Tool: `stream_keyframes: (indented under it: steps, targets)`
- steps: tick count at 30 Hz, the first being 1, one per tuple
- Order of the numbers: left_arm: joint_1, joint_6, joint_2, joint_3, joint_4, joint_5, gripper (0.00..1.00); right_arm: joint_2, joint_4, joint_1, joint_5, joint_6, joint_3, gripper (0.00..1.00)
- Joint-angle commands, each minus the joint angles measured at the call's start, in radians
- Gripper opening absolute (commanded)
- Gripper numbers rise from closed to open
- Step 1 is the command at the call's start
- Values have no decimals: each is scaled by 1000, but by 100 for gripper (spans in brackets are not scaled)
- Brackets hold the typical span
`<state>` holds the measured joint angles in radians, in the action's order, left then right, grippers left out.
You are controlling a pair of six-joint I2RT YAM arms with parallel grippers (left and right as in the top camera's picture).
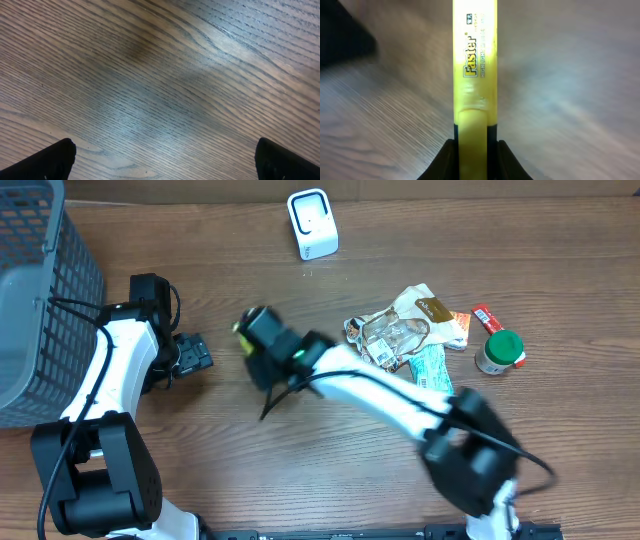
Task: Scan the item barcode
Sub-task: 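Lift the yellow highlighter and carry it to the scanner, then hold the highlighter barcode at the scanner window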
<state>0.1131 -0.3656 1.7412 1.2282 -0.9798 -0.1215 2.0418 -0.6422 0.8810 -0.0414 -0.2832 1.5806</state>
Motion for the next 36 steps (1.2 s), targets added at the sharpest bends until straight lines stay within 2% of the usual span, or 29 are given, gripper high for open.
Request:
stream_keyframes:
  steps: [1,6,10,17,26,36]
  targets:
    - [-2,11,3,-3,-2,-9,100,-191,-49,-88,-5,31,51,3]
    - [-2,11,3,-3,-2,-9,100,-198,-243,-188,-5,61,270,4]
    - [-2,11,3,-3,-2,-9,100,-196,-269,-258,-10,127,385,4]
    - [-2,11,3,-3,-2,-9,100,-159,-139,-319,-25,215,390,4]
    - [-2,11,3,-3,-2,-9,100,31,105,-324,-177,341,390,4]
    - [-2,11,3,-3,-2,-9,100,229,330,-373,-208,341,390,4]
